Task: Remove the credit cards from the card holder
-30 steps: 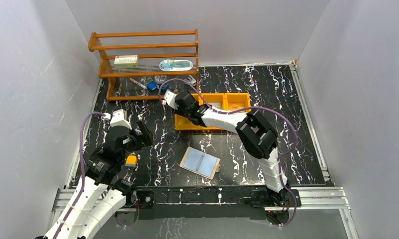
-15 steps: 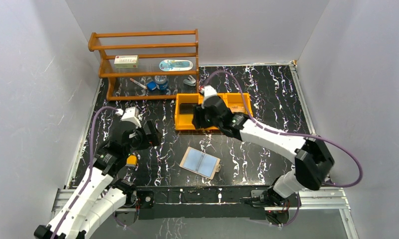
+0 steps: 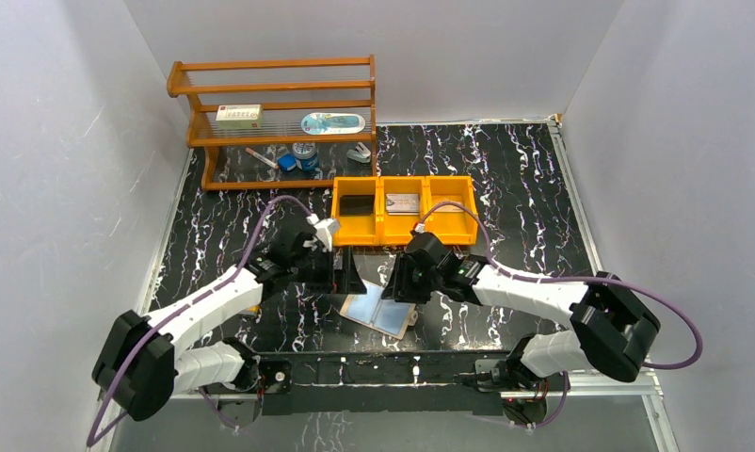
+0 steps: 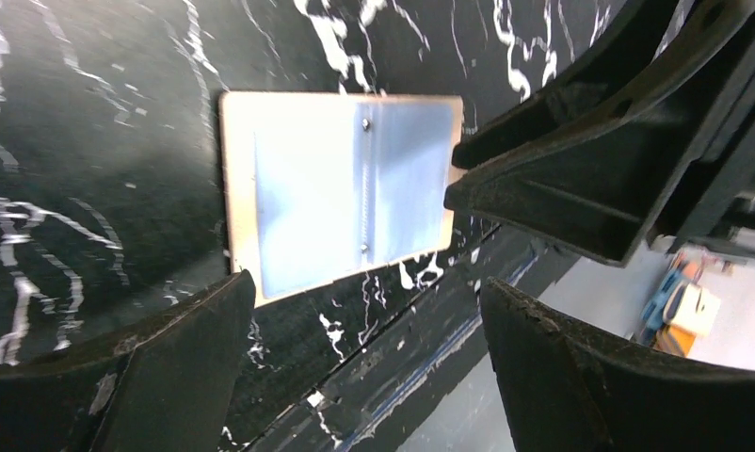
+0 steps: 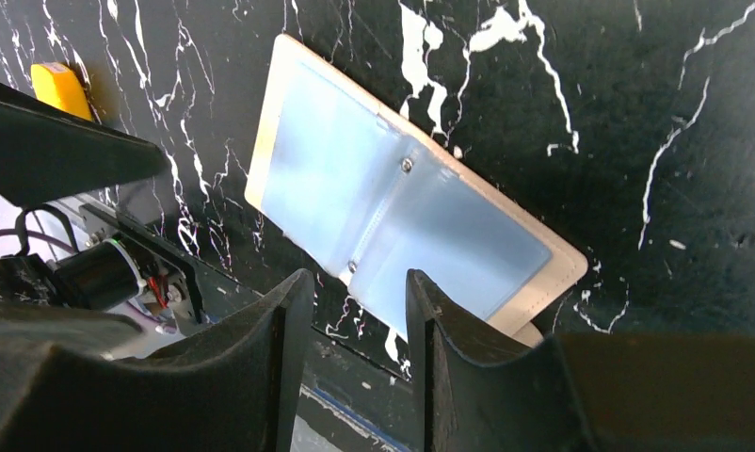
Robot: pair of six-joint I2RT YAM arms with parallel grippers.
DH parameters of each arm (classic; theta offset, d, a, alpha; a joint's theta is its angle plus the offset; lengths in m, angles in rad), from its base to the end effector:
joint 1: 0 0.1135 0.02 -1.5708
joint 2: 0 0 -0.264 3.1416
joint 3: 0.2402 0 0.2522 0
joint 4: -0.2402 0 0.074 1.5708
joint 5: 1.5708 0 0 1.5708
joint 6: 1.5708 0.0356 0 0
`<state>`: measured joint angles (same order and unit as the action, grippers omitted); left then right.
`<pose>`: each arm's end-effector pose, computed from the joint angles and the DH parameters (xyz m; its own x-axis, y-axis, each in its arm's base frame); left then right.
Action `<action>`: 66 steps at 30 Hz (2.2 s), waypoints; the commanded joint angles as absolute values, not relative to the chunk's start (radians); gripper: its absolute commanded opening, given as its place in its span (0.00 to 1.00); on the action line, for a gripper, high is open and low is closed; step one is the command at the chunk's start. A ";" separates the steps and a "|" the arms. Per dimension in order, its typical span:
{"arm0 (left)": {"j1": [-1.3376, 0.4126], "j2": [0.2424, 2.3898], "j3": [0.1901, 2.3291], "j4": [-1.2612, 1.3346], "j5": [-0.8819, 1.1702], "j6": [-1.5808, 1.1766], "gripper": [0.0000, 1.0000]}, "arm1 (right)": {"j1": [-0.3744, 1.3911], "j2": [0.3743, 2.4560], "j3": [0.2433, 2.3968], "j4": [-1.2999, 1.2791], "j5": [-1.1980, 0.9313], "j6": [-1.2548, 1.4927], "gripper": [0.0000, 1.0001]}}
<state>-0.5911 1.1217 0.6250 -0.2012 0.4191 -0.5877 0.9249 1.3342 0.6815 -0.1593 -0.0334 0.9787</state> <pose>0.1837 -0.1407 0.2189 -0.8698 -0.0262 -0.4927 0.3433 0.6852 -0.6424 0.1583 0.2120 0.1895 -0.9175 0.1606 -0.3639 -0.0907 0.8063 0.5845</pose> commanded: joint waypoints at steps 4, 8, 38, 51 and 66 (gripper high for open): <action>-0.693 1.210 0.653 -0.198 0.381 -0.600 0.88 | 0.936 1.270 0.625 -0.135 -0.040 1.092 0.49; -0.699 1.255 0.682 -0.225 0.357 -0.578 0.88 | 0.937 1.275 0.610 -0.179 -0.005 1.090 0.50; -0.806 1.394 0.765 -0.283 0.237 -0.529 0.81 | 0.948 1.423 0.583 -0.146 0.017 1.078 0.45; -0.860 1.511 0.784 -0.285 0.265 -0.525 0.73 | 0.948 1.409 0.559 -0.147 0.040 1.099 0.45; -0.898 1.529 0.816 -0.219 0.305 -0.552 0.34 | 0.948 1.418 0.531 -0.132 0.046 1.120 0.46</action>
<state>-0.8738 1.5196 0.8013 -0.2771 0.1978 -0.5297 0.9382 1.3785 0.5777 -0.0643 -0.0143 1.1244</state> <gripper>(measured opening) 0.357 0.452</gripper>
